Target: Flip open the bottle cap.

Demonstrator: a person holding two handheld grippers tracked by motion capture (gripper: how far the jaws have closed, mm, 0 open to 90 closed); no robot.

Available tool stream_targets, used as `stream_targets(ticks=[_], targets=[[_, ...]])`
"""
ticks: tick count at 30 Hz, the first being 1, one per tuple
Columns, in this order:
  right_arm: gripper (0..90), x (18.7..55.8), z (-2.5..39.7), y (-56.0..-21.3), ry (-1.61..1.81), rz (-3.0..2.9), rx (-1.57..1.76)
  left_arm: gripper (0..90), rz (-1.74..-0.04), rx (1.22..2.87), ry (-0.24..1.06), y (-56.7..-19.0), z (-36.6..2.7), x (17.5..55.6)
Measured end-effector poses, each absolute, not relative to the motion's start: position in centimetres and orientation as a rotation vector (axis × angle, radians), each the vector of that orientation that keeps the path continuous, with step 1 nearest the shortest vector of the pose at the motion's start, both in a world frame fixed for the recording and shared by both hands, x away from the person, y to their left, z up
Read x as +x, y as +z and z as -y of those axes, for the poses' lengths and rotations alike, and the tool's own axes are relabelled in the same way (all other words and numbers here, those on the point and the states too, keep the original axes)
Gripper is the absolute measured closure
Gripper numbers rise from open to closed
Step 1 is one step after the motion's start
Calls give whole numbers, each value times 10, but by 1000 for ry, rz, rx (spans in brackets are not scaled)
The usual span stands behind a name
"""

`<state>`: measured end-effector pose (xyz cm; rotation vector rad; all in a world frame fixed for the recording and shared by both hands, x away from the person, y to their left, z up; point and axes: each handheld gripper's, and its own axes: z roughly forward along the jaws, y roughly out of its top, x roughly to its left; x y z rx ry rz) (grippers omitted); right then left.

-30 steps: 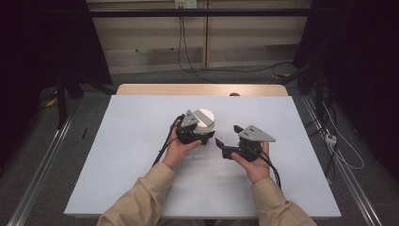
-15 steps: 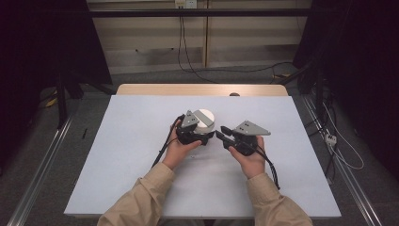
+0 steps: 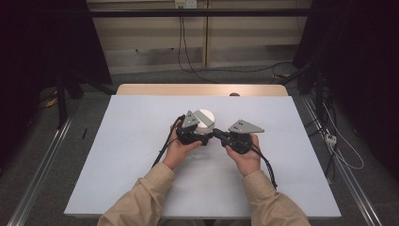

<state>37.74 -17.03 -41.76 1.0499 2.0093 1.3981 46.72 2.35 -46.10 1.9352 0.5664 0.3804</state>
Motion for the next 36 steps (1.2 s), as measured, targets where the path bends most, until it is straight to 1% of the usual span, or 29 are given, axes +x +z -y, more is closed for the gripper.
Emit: stream_targets(ticks=[20,35,36], targets=[[900,381,166,-413,1417,-1999,1032,186,-565,1942,388,-461,-23,467],[900,384,164,-398,1445,-1974,1005,187,-562,1944,388,-461,-23,467],[900,384,164,-397,1442,-1972,1002,186,-560,1948,406,-461,-23,467]])
